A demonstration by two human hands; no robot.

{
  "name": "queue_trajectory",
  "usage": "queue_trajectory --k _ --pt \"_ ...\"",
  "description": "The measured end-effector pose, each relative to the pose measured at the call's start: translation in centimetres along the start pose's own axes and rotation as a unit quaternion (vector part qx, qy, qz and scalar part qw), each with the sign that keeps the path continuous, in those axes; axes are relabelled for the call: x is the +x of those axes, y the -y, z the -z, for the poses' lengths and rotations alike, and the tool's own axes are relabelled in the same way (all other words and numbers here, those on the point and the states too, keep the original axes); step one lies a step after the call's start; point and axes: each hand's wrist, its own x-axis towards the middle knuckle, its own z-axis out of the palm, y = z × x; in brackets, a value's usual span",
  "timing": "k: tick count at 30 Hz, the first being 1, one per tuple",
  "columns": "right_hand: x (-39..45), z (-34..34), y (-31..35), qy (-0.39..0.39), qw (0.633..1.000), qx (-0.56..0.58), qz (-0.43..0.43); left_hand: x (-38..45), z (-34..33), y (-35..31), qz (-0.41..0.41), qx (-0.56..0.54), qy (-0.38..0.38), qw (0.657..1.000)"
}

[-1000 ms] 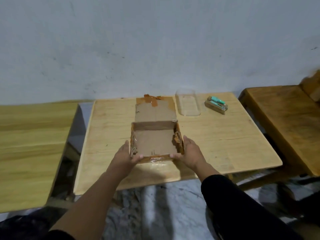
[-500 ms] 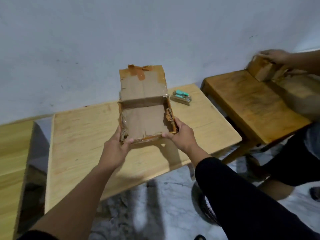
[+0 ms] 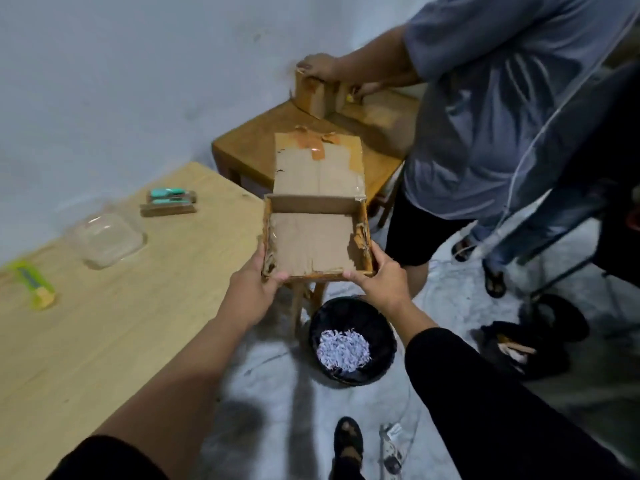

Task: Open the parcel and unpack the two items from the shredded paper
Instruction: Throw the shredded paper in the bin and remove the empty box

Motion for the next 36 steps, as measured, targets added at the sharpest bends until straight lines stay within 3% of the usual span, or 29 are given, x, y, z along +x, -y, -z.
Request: queue_trajectory --k 9,18,21,26,33,36 --pt "-2.6 3.6 -13.0 -0.065 0.989 0.037 -0.128 1.3 -12.4 -2.1 -0.06 0.033 0.151 0.986" --pt "1.3 2.7 -19.8 0.018 0.978 -0.015 -0.21 4.4 -20.3 0.1 -0.018 0.038 0.236 0.971" --pt "3.9 2.7 -19.9 0.081 0.974 -0.114 -0.18 5.3 -22.1 0.1 -0.022 0.136 0.208 0.968" --pt "7.4 3.6 -18.2 0.177 0.934 -0.292 -0.106 7.6 -22.6 -1.5 0.014 0.262 0.199 0.944" --pt "11.5 5.8 -11.4 0.192 0.892 -0.409 0.02 10.1 -18.6 -3.6 -0.049 0.317 0.15 0.935" --pt "13.0 6.6 -6.8 0.175 0.887 -0.422 0.065 11.3 -14.2 -6.5 -0.014 0.317 0.067 0.946"
